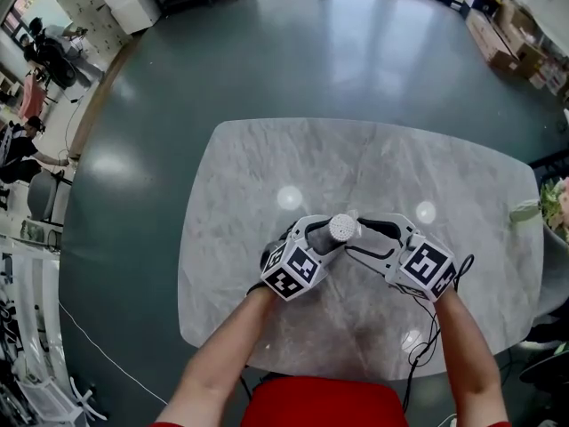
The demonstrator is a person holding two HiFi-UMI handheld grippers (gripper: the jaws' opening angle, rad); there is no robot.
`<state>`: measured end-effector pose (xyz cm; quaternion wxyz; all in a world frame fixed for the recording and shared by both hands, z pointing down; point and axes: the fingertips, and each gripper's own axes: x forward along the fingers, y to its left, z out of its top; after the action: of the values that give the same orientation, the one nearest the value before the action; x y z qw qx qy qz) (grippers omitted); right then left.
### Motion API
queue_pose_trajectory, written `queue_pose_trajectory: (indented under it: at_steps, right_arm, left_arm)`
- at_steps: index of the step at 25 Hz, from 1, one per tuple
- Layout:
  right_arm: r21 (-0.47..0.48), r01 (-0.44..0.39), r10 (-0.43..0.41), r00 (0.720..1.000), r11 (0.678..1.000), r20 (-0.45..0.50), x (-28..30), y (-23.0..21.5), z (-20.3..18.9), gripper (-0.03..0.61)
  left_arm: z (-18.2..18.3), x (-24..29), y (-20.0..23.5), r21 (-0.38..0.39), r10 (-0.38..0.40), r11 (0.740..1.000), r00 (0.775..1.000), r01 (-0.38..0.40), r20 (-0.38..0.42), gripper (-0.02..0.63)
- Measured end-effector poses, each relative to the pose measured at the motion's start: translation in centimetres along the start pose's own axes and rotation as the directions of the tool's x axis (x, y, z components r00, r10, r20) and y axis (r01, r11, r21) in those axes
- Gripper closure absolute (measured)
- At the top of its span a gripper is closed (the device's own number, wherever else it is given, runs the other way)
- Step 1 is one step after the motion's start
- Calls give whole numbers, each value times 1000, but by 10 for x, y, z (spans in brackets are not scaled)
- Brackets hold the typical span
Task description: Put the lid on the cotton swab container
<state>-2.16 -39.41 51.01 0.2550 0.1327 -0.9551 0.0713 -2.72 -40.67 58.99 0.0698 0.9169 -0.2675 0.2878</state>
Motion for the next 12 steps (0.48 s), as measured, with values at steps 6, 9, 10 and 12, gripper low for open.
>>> queue_pose_trajectory:
  at_steps: [6,9,10,12]
  right_arm:
    - [5,10,-10,999,1000,-47,24,-1,8,433]
    - [-98,23,-37,989,995,-145,36,5,4,463]
    - [-138,20,-45,983,990,-180,40,7,1,465]
    - [-200,20,-67,970,980,-233,45,9,-4,463]
  left_arm:
    - [0,1,0,15,-3,1000,1000,2,4,344]
    - [1,0,-1,19,-5,1000,1000,4,5,344]
    - [1,0,-1,19,-4,1000,1000,4,5,345]
    - [1,0,-1,15,-1,1000,1000,1,4,344]
